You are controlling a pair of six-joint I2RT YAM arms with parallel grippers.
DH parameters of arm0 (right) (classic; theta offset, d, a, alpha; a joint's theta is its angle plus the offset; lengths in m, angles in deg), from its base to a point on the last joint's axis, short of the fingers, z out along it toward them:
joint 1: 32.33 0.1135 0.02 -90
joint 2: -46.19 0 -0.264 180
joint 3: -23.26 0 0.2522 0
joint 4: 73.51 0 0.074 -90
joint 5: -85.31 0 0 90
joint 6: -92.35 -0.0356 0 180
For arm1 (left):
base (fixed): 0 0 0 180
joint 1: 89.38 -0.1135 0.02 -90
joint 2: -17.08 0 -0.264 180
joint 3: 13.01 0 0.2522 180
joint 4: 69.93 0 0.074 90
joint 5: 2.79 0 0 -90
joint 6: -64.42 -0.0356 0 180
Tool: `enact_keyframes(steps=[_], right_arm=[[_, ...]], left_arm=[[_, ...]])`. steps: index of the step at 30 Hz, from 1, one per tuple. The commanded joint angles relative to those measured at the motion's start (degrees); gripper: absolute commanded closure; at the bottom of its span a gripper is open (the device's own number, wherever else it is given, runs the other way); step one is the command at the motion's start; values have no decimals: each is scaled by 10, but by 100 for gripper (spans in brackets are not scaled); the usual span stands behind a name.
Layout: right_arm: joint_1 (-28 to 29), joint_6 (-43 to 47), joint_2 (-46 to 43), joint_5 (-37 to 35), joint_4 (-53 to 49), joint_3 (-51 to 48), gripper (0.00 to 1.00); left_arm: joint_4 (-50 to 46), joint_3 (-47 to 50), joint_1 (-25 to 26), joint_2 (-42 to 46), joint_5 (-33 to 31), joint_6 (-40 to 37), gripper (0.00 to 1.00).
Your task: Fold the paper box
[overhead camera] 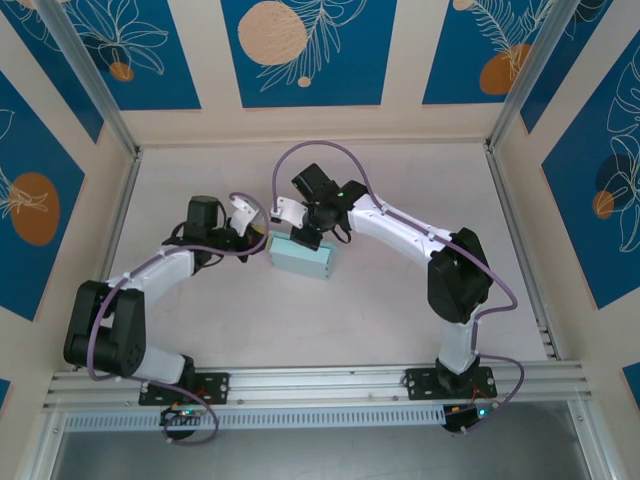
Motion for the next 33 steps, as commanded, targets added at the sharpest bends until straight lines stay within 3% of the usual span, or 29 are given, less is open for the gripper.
enact_keyframes(steps=[1,9,13,18,26,33], right_arm=[[11,-20,-4,-30,-26,2,85],[30,-82,-48,-95,13,-22,52],[31,-136,-94,-113,39,-41,42],[17,-240,-150,-143,43,-61,41],[-36,-392,-232,-131,2,-138,49],[-80,-381,-255,-37,16,-213,47]], left_arm=[[22,15,6,21,-33,30,100],[62,52,17,70,-56,35,100],[55,54,27,76,-78,25,100],[51,51,38,68,-97,23,100],[18,32,50,65,-135,41,100],[-23,0,58,40,-168,68,100]])
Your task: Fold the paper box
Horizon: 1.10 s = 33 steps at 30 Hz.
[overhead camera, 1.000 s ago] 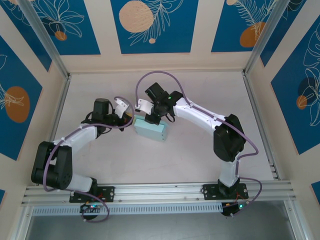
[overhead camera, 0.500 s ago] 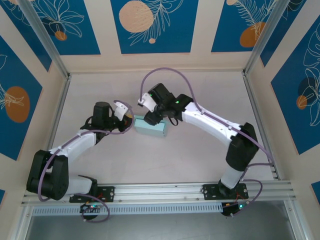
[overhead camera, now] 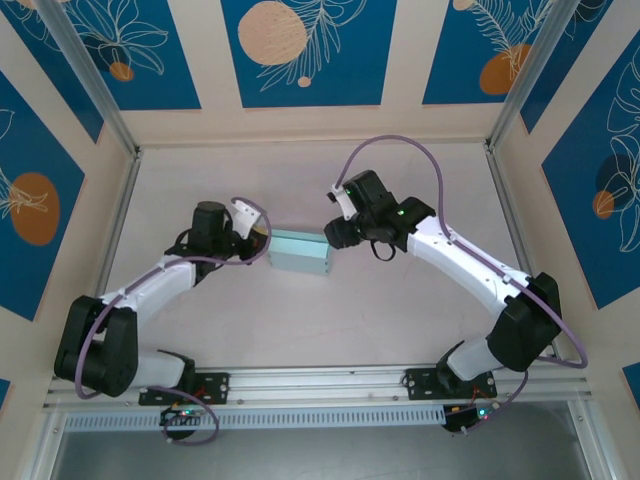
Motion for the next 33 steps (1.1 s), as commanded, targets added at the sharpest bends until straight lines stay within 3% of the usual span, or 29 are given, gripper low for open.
enact_keyframes(steps=[1,13,23,30,33], right_arm=[[-26,-3,-11,71,1,-24,47],[-79,92,53,156,36,-6,48],[-91,133,145,158,33,69,47],[-91,148,163,120,33,91,47],[-101,171,164,150,37,94,46]], left_arm=[[-27,-23,11,-11,-20,15,100],[-66,-55,18,-29,-40,3,100],[-83,-69,19,-33,-48,-2,100],[-84,-73,19,-38,-50,-10,100],[-83,-77,19,-42,-43,-11,100]])
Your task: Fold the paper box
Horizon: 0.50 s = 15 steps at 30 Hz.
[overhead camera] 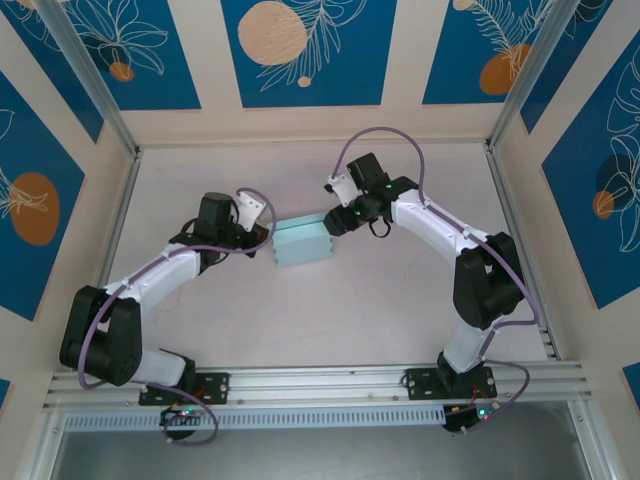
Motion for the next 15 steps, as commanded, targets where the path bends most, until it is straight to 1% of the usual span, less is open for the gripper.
enact_keyframes(steps=[1,4,8,10,15], right_arm=[[-10,43,5,36,4,20,46],[-11,79,6,69,19,11,42],[-21,101,19,87,30,18,39],[-25,102,29,96,29,28,39],[-22,98,44,103,23,37,44]], left_arm=[[-20,-20,7,-13,4,-9,100],[-19,-24,8,-18,6,-10,100],[-21,-29,9,-19,4,-15,100],[-23,-32,9,-21,6,-19,100],[-25,-38,13,-25,1,-17,100]])
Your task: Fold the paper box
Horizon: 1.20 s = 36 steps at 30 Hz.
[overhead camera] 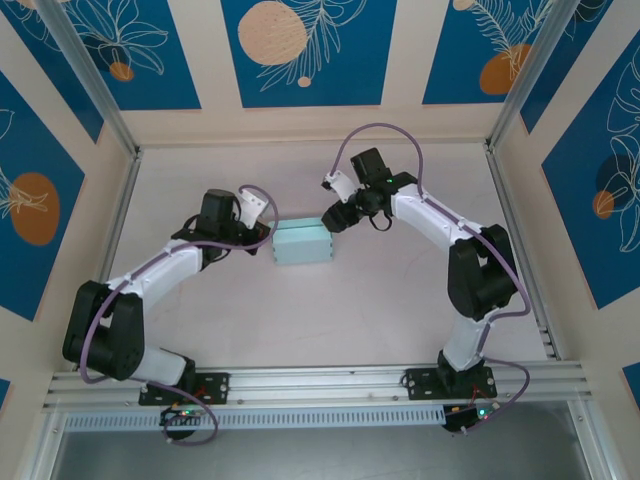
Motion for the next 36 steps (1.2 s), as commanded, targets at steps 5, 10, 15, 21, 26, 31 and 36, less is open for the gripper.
enact_keyframes(steps=[5,10,15,21,26,31,36], right_arm=[[8,-11,-3,0,12,-4,48],[15,-49,-22,-42,11,-15,50],[24,-98,-27,-105,-6,-15,59],[34,-125,-44,-127,-5,-24,65],[53,-143,-41,-135,-24,-3,70],[76,-166,-29,-167,-54,18,79],[85,-213,-25,-200,-81,31,81]], left_arm=[[-17,-18,14,-9,-6,-10,100],[-21,-19,18,-3,-20,-5,100],[-11,-14,23,3,-34,8,100],[-10,-13,27,1,-43,8,100],[-1,-13,34,3,-46,8,100],[8,-12,41,4,-55,15,100],[18,-7,48,5,-69,25,100]])
